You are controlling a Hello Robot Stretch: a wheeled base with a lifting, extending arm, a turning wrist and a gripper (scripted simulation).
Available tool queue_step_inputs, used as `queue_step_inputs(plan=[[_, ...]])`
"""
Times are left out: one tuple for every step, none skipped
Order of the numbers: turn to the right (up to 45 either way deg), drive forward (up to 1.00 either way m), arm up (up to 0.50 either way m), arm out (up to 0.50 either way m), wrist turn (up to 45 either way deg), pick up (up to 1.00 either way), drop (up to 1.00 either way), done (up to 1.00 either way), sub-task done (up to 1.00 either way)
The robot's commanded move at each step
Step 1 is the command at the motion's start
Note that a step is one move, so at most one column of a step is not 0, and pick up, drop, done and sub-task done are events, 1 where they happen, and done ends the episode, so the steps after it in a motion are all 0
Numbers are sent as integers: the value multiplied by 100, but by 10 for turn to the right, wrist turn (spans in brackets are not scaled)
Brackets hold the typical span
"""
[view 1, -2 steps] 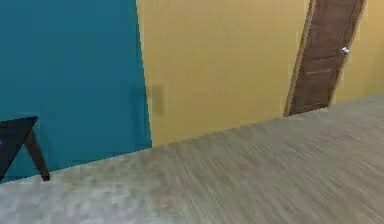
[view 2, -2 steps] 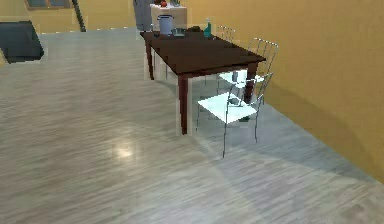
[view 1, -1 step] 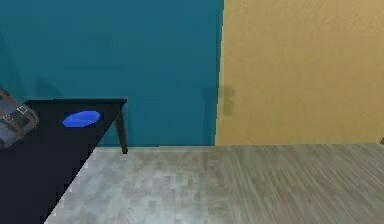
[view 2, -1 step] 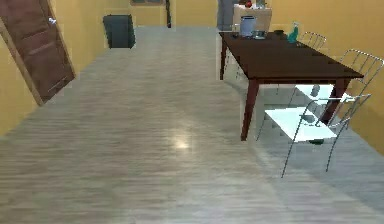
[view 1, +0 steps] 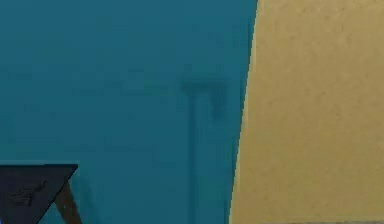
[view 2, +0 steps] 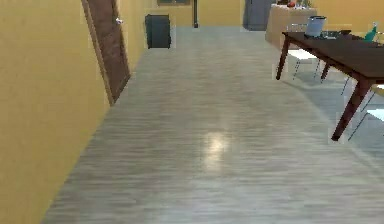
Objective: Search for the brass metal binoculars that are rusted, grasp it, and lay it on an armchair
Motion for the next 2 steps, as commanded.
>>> queue_step_inputs(plan=[[-450, 0, 0, 0, 0, 0, 0, 0, 0], [-450, 0, 0, 0, 0, 0, 0, 0, 0]])
